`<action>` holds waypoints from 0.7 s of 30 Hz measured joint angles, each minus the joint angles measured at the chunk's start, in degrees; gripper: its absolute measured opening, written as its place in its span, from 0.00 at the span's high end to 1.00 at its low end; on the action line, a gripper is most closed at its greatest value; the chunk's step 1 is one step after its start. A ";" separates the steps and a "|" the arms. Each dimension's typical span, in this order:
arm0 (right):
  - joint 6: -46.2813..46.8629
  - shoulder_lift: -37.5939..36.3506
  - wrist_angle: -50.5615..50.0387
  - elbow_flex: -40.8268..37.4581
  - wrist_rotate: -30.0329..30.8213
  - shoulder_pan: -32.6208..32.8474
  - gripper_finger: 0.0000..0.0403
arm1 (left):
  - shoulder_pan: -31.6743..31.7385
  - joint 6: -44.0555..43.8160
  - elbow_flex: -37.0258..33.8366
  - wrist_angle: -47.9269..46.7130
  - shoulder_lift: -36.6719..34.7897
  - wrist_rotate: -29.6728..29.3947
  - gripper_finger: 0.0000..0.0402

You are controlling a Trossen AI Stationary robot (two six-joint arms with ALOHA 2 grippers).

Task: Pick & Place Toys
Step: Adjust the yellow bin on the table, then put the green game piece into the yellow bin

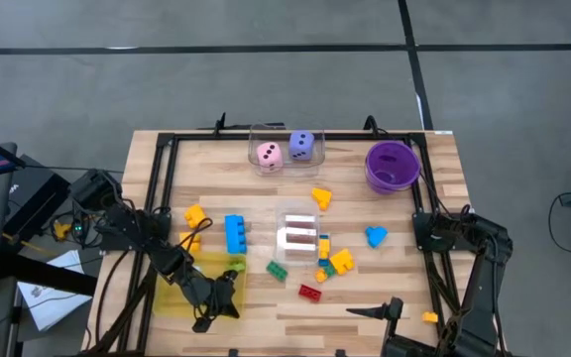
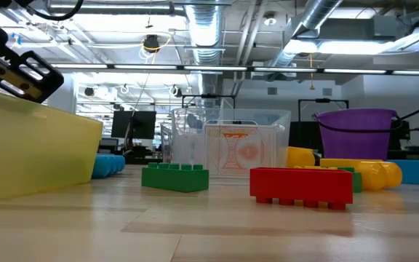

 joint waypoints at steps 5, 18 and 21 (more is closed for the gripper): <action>0.00 0.00 0.00 0.00 -0.20 0.00 0.01 | 1.16 0.28 0.00 1.38 -0.08 -0.62 1.00; 0.02 0.00 0.09 0.02 -0.20 0.00 0.01 | 6.87 18.72 -0.02 7.14 -16.69 -1.11 0.98; 0.02 0.00 0.10 0.01 -0.20 -0.04 0.01 | 7.16 27.15 -0.02 11.68 -21.77 -3.19 0.95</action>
